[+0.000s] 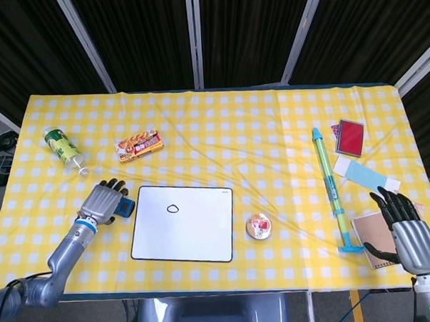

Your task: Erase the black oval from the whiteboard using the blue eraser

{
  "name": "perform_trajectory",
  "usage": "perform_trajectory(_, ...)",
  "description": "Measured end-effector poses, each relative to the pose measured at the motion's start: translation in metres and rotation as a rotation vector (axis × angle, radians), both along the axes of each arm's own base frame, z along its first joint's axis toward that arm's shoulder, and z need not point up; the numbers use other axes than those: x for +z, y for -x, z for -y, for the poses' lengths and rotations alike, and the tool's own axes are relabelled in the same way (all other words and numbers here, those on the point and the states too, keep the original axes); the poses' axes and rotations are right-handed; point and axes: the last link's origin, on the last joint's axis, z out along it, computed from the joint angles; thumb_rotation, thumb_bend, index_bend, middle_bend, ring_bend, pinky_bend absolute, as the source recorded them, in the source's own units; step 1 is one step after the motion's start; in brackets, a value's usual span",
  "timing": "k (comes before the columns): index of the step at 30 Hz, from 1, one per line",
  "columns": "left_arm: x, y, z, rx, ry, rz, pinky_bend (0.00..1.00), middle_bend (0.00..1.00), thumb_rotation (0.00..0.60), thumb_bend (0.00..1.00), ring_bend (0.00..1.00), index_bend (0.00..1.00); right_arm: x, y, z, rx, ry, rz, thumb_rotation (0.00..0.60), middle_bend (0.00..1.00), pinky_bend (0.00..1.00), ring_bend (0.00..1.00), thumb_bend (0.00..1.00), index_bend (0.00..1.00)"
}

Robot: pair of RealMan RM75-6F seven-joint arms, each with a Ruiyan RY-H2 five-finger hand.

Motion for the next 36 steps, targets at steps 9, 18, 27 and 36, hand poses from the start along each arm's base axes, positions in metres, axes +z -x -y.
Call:
perform_trajectory(9, -0.007, -0.006, 0.000, -0.026, -0.035, 0.039, 0.55, 0.58, 0.600, 0.57, 0.48, 0.75, 0.000, 0.000, 0.000, 0.003, 0.002, 0.003, 0.600, 0.00, 0.00, 0.00, 0.06, 0.00)
perform_trajectory(18, -0.003, -0.019, 0.004, -0.122, -0.093, 0.184, 0.63, 0.63, 0.600, 0.61, 0.53, 0.81, -0.001, -0.001, -0.002, 0.008, 0.000, 0.001, 0.600, 0.00, 0.00, 0.00, 0.06, 0.00)
perform_trajectory(27, -0.008, -0.051, 0.017, -0.238, -0.078, 0.346, 0.63, 0.63, 0.600, 0.61, 0.53, 0.82, 0.001, -0.002, -0.003, 0.007, 0.005, 0.012, 0.600, 0.00, 0.00, 0.00, 0.06, 0.00)
perform_trajectory(36, -0.041, -0.085, 0.032, -0.304, -0.011, 0.413, 0.63, 0.63, 0.600, 0.61, 0.53, 0.82, 0.005, -0.001, -0.003, 0.007, 0.007, 0.031, 0.600, 0.00, 0.00, 0.00, 0.06, 0.00)
